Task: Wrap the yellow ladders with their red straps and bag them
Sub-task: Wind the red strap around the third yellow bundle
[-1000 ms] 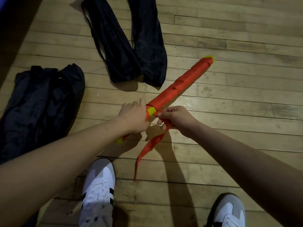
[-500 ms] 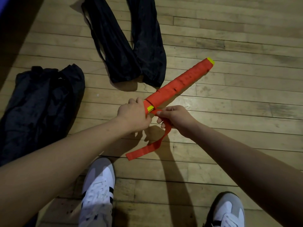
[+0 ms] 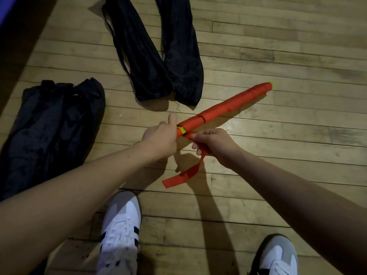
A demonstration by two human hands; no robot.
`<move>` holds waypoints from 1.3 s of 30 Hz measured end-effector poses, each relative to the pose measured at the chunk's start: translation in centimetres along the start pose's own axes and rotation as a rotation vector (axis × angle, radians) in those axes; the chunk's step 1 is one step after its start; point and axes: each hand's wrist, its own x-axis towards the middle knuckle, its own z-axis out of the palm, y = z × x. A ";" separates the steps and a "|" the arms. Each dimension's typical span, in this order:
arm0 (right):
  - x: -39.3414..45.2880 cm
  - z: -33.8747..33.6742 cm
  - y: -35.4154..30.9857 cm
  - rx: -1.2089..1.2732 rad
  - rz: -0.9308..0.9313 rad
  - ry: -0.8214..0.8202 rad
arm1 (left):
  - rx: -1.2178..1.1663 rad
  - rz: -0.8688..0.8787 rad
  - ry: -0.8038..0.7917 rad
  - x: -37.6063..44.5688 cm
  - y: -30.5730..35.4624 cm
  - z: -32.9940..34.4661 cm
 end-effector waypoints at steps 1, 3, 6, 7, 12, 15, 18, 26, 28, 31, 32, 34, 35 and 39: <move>0.0 0.0 0.0 -0.001 -0.006 0.005 | -0.013 0.020 -0.037 0.0 -0.2 0.1; 0.1 0.0 0.2 -0.019 -0.014 0.014 | 0.013 0.066 -0.098 -0.1 -0.3 0.2; 0.1 -0.1 0.6 -0.032 -0.013 0.022 | 0.008 0.095 -0.123 -0.1 -0.1 0.3; 0.0 -0.2 0.6 -0.034 -0.015 0.026 | -0.003 0.092 -0.103 -0.1 -0.1 0.4; -0.2 -0.1 0.6 -0.093 -0.056 0.010 | 0.043 0.092 0.002 0.3 -0.2 0.2; -0.5 0.3 0.6 -0.176 -0.103 0.009 | -0.036 0.031 0.029 0.6 -0.3 0.5; -0.7 0.5 0.5 -0.208 -0.122 0.021 | -0.046 -0.030 0.030 0.8 0.0 0.9; -0.6 0.3 0.9 -0.233 -0.153 0.058 | -0.110 0.056 -0.254 1.1 0.5 0.2; -0.7 0.1 1.1 -0.208 -0.150 0.083 | -0.131 0.131 -0.312 0.8 0.4 -0.3; -0.8 -0.1 1.2 -0.183 -0.150 0.099 | -0.220 0.191 -0.276 0.6 0.1 -0.6; -0.8 -0.1 1.3 -0.171 -0.144 0.099 | -0.243 0.176 -0.261 0.6 0.0 -0.5; -0.7 0.1 1.2 -0.140 -0.122 0.085 | -0.224 0.114 -0.214 0.4 0.3 -0.3; -0.6 0.2 1.2 -0.127 -0.110 0.077 | -0.191 0.077 -0.170 0.2 0.4 -0.1; -0.5 0.7 1.0 -0.096 -0.086 0.071 | -0.217 -0.028 -0.061 0.3 0.7 0.5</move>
